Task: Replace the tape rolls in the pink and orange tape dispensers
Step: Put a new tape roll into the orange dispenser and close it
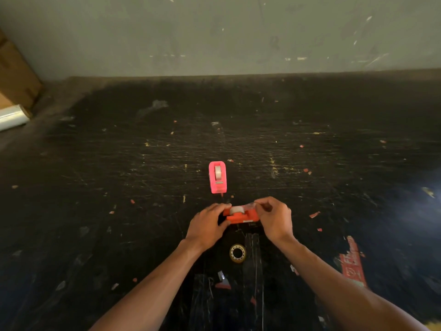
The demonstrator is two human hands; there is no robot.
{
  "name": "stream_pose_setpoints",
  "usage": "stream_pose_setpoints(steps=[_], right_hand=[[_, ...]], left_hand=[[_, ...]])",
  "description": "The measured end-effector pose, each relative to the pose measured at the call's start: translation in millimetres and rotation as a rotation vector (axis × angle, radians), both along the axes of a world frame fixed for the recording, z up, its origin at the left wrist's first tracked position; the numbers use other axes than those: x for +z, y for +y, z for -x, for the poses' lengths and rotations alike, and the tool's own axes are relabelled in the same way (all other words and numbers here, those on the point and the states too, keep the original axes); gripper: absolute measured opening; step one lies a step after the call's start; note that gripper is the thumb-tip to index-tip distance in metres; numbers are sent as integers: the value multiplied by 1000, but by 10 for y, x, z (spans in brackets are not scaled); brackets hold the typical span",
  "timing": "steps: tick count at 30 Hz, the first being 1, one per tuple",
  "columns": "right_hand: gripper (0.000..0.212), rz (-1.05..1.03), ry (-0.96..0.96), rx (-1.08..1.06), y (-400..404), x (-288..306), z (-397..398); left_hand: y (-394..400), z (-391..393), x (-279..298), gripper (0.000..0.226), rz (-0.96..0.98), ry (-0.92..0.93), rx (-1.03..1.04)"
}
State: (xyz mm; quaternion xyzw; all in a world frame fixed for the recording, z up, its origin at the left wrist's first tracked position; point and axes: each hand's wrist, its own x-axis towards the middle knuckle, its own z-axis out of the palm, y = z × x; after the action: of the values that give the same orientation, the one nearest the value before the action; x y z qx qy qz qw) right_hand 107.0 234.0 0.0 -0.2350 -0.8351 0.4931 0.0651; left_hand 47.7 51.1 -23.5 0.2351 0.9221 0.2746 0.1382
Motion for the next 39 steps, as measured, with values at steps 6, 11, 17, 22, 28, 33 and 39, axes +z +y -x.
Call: stream_pose_setpoints(steps=[6, 11, 17, 22, 28, 33, 39], right_hand=[[13, 108, -99, -121, 233, -95, -28], [14, 327, -190, -200, 291, -153, -4], [11, 426, -259, -244, 262, -219, 50], [13, 351, -308, -227, 189, -242, 102], [20, 373, -352, -157, 180, -209, 51], [36, 243, -343, -18, 268, -170, -11], [68, -256, -152, 455, 229, -76, 76]], left_hand=[[7, -4, -35, 53, -2, 18, 6], [15, -10, -50, 53, 10, 17, 11], [17, -16, -52, 54, 8, 17, 14], [15, -18, -54, 54, 3, 15, 12], [8, -22, -53, 53, -6, 30, 4], [3, 4, -68, 54, -17, 6, 2], [-109, 110, -79, 72, -26, -139, -94]])
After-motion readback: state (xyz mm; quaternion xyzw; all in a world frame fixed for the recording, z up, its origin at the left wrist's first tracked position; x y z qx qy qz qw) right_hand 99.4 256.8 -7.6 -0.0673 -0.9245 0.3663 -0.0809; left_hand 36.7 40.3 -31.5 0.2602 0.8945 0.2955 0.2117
